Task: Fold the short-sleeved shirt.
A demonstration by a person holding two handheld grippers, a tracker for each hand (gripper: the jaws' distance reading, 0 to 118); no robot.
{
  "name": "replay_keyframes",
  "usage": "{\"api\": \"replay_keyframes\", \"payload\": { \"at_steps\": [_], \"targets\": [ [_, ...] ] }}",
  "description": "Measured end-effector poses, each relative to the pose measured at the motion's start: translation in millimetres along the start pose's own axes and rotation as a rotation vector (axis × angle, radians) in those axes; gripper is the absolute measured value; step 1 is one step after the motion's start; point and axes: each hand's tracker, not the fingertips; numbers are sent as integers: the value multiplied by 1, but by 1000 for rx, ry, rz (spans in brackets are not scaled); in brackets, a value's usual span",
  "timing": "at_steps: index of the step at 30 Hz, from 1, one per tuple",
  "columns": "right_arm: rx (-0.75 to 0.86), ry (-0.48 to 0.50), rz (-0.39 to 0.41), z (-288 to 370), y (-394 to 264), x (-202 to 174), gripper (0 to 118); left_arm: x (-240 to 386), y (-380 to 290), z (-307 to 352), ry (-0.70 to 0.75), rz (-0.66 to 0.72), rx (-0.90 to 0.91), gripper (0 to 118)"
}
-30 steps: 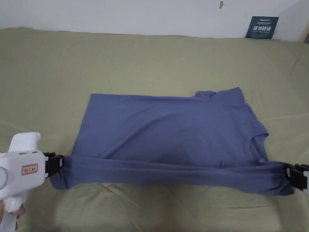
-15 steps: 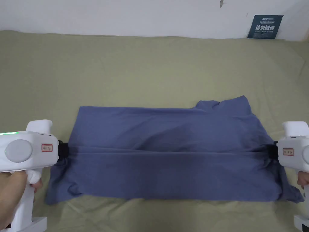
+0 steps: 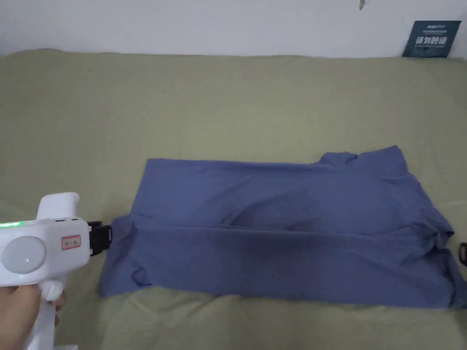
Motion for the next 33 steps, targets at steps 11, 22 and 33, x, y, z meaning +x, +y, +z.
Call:
{"api": "replay_keyframes", "payload": {
  "at_steps": [11,22,33],
  "targets": [
    [-50,34,-26,24,-41,10,0,11,-35,0,-78,-2,-81,97],
    [-83,50,-25,2,-41,4,34,18,-47,-27,-20,-94,-164,4],
    [-171,78,-67,-39,-35,-6,7,16,-42,-22,-8,-51,-153,4]
  ]
}}
